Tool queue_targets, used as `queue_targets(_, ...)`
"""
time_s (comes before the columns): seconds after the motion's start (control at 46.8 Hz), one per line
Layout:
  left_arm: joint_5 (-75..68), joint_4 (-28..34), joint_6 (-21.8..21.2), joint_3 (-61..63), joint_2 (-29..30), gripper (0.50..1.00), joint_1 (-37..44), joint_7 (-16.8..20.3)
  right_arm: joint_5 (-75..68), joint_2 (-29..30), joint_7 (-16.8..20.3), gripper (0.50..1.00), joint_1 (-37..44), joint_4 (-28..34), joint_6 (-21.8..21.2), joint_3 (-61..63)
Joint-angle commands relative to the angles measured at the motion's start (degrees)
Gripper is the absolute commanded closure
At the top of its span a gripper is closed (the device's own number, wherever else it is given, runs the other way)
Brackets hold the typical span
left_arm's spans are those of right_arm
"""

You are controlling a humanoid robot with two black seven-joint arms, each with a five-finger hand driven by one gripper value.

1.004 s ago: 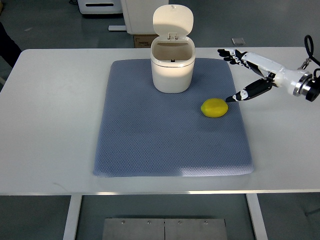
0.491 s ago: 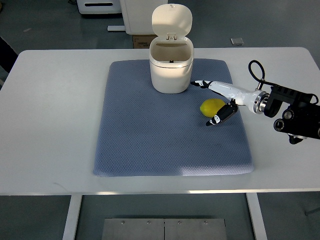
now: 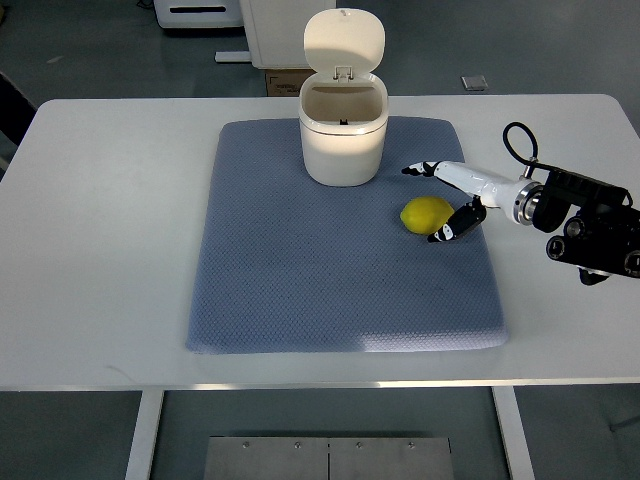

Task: Put lemon in trash with right hand
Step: 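Close the right hand fingers around the yellow lemon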

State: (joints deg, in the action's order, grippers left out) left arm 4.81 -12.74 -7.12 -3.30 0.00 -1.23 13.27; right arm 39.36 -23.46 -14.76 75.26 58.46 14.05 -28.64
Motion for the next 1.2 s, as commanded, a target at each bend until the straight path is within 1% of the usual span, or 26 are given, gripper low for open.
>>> queue_targets(0.0, -0.06, 0.00, 0.00, 0.05, 0.00, 0.500, 0.00, 0.00, -0.08, -0.01, -0.18, 0.590, -0.11, -0.10, 0.01, -0.01)
queue_targets(0.128, -0.06, 0.00, 0.00, -0.04, 0.00, 0.500, 0.00, 0.00, -0.25, -0.01, -0.18, 0.592, -0.47, -0.10, -0.07, -0.01)
queue_targets(0.299, -0.06, 0.00, 0.00, -0.04, 0.00, 0.500, 0.00, 0.00, -0.34, -0.01, -0.18, 0.622, -0.99, -0.02, -0.07, -0.01)
queue_targets(0.384, 0.03, 0.00, 0.00, 0.05, 0.00, 0.500, 0.00, 0.00, -0.34, -0.01, -0.09, 0.628, -1.08, -0.02, -0.07, -0.01)
queue_targets(0.811, 0.03, 0.00, 0.00, -0.04, 0.00, 0.500, 0.00, 0.00, -0.60, -0.01, 0.09, 0.710, -1.70, -0.10, -0.07, -0.01)
queue_targets(0.875, 0.03, 0.00, 0.00, -0.04, 0.00, 0.500, 0.00, 0.00, -1.13, -0.01, 0.17, 0.758, -1.61, -0.10, -0.07, -0.10)
queue_targets(0.982, 0.03, 0.00, 0.00, -0.04, 0.00, 0.500, 0.00, 0.00, -1.31, -0.01, 0.61, 0.858, -1.61, -0.02, -0.07, -0.10)
queue_targets(1.068, -0.06, 0.00, 0.00, -0.04, 0.00, 0.500, 0.00, 0.00, -1.40, -0.10, 0.53, 0.988, -1.52, -0.10, -0.07, -0.71)
queue_targets(1.089, -0.06, 0.00, 0.00, -0.04, 0.00, 0.500, 0.00, 0.00, -1.40, -0.10, 0.44, 1.000, -1.52, -0.10, -0.07, -0.97)
queue_targets(1.174, 0.03, 0.00, 0.00, -0.04, 0.00, 0.500, 0.00, 0.00, -1.40, -0.10, 0.26, 1.000, -1.52, -0.02, -0.07, -1.24)
